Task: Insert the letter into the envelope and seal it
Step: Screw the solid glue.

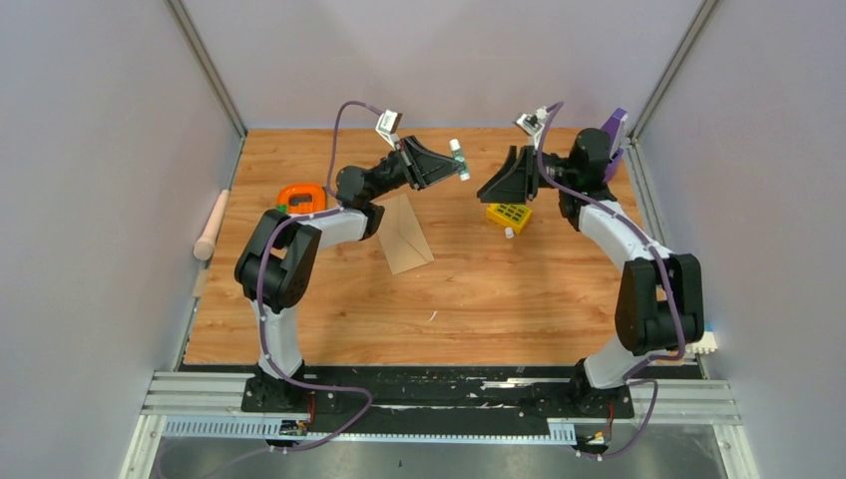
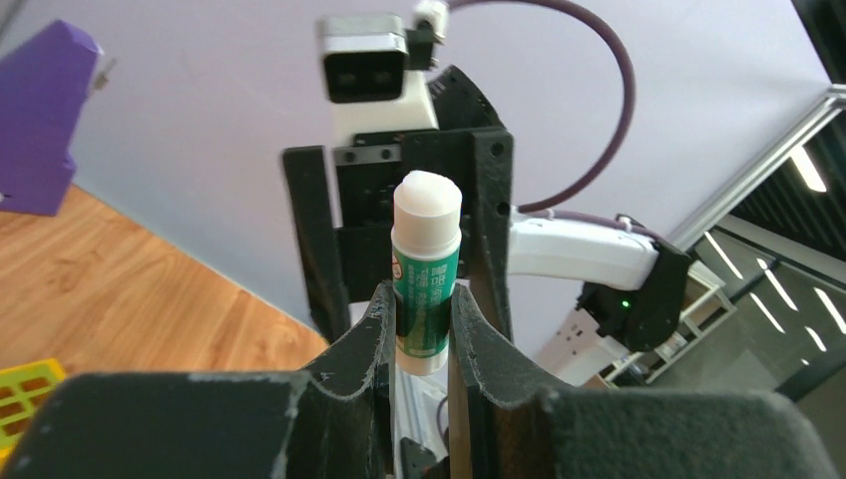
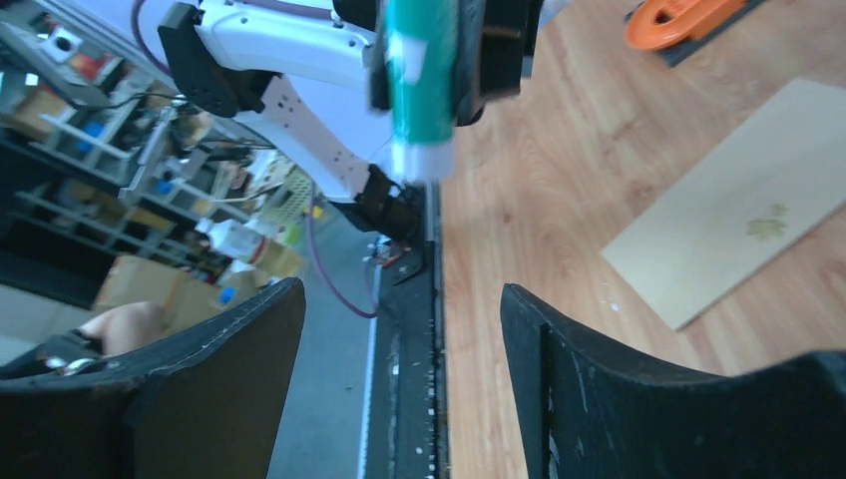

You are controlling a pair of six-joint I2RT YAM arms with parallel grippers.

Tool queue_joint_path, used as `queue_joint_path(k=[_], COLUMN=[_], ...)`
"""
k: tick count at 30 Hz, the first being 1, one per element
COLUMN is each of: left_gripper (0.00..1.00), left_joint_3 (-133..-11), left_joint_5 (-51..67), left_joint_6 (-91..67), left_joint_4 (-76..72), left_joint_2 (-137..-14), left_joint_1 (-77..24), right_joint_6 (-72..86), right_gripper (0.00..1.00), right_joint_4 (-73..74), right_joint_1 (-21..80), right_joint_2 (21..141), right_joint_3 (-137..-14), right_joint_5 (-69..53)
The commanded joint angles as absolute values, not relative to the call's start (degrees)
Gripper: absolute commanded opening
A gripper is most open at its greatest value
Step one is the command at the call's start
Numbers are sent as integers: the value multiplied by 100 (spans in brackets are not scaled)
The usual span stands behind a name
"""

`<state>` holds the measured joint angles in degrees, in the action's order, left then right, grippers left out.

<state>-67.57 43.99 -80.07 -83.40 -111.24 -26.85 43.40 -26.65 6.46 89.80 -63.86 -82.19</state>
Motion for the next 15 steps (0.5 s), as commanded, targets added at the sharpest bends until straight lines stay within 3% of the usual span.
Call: queue_joint_path(k=[1,7,11,15], left_gripper=[10,9,8,8], left_joint_3=[-6846,-6787,-6780,-6800], left_joint_5=[4358,4383,4370,4366], left_joint_6=[-8170,-8178,-8219,-8239], left_joint_4=[-8746,-8748,-8747,-8745], left_joint_2=[-10895,-10877,-10900,-10945], left_joint_1=[-2931,-2968,-2975,-2987], right_joint_6=[6418,8206,8393,8378], right_gripper=[72,67,54,48], right_joint_4=[-4634,-7086,-7316,-7362], right_joint_1=[1056,1154,1151,1167], right_joint_2=[9535,9889,9961,10009], right_joint_3=[-6715,-6572,-6549,-6449], right_joint_5=[-8414,-8198,-8104,-8073])
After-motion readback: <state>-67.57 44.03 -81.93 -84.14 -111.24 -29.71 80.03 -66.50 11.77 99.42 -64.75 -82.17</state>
